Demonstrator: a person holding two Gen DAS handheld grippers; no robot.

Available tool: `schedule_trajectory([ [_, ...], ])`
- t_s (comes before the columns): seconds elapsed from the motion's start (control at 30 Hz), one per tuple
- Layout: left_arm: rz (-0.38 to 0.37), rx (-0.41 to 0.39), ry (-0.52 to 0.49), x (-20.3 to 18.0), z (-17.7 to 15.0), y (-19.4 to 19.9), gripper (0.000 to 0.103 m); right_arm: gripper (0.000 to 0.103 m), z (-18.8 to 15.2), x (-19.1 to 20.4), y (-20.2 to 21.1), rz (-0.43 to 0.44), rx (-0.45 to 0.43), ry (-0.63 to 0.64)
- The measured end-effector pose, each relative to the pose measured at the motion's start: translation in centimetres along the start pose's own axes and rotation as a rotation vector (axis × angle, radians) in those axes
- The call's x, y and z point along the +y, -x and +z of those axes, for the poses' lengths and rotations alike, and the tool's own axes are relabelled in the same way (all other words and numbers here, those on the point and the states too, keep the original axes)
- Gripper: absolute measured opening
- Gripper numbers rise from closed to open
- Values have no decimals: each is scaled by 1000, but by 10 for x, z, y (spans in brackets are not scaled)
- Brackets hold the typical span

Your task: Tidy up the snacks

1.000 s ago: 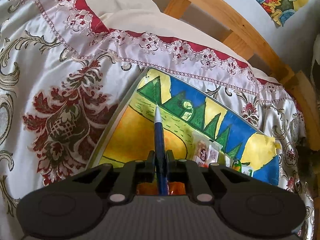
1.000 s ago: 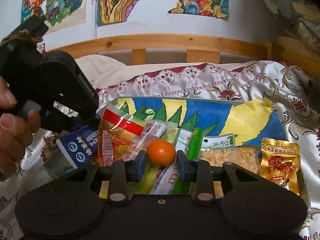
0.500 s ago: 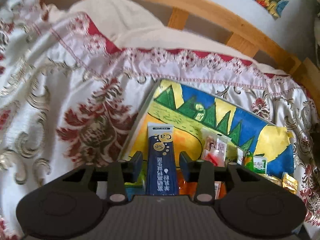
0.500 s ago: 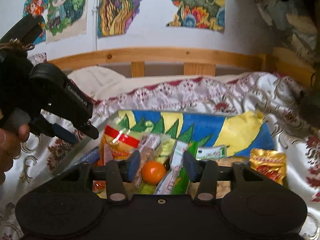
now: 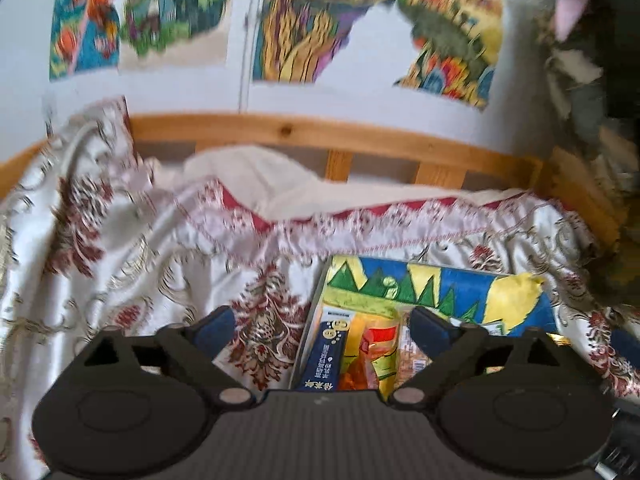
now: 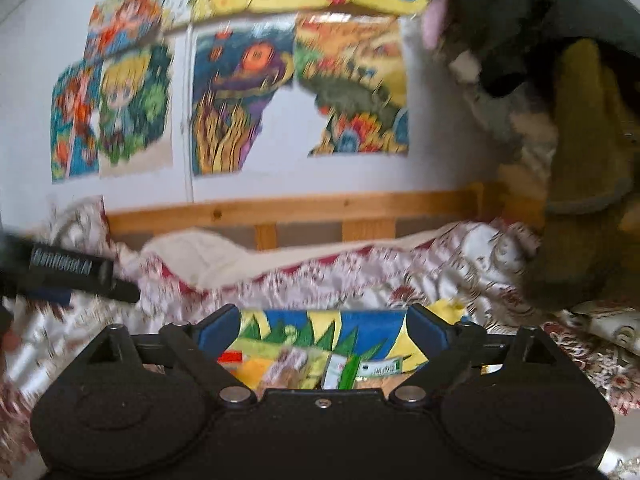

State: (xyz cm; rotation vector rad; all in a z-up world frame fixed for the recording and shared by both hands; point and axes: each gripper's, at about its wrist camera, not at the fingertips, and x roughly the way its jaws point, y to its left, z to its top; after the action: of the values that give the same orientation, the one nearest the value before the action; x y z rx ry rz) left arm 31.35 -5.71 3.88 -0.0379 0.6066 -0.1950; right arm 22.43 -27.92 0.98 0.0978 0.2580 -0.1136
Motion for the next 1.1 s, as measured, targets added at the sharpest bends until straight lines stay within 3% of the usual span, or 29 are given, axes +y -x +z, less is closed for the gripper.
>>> schedule_trajectory([
  [0.23, -3, -138, -90, -4, -19, 62, 102, 99, 14, -2, 46, 5, -76, -33],
  [0.57, 25, -174, 25, 15, -63, 116, 102, 102, 0, 6, 97, 17, -89, -49],
  [0.83, 61, -244, 5, 19, -94, 149, 103, 102, -14, 0, 137, -18, -130, -52],
  [1.1, 61, -227, -9, 17, -111, 165, 103, 102, -32, -4, 162, -31, -98, -40],
])
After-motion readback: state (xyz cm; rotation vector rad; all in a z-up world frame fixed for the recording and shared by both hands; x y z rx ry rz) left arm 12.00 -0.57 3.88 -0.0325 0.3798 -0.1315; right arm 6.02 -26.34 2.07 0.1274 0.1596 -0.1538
